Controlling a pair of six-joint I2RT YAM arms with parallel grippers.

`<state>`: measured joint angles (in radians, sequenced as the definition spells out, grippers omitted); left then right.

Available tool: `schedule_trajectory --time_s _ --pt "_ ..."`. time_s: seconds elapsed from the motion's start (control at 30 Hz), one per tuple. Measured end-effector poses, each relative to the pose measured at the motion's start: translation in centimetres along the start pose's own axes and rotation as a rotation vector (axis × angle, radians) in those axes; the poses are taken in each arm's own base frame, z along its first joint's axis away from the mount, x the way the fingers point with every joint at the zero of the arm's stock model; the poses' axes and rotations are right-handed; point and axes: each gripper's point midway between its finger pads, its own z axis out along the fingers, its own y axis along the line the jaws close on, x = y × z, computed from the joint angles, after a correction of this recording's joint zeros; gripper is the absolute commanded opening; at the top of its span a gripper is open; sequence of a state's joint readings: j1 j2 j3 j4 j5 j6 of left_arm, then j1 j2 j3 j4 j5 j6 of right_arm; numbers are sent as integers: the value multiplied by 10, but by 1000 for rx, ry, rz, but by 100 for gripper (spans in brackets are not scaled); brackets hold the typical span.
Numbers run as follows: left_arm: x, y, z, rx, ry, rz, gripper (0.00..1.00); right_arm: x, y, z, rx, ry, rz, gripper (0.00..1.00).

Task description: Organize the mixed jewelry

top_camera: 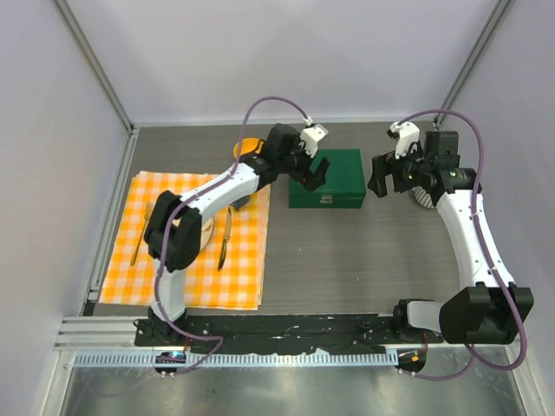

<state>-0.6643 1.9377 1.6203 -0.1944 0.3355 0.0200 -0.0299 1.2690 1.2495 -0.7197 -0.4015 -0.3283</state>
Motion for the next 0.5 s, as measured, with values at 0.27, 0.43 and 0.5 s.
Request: schedule_trajectory --time_s 0.27,0.43,0.5 --pt "42 17 58 -184 140 166 100 19 5 -6 23 6 9 94" --pt "41 14 61 -243 142 228 100 34 9 -7 21 21 14 95" --pt "42 14 60 -256 129 229 100 37 10 -6 20 24 16 94"
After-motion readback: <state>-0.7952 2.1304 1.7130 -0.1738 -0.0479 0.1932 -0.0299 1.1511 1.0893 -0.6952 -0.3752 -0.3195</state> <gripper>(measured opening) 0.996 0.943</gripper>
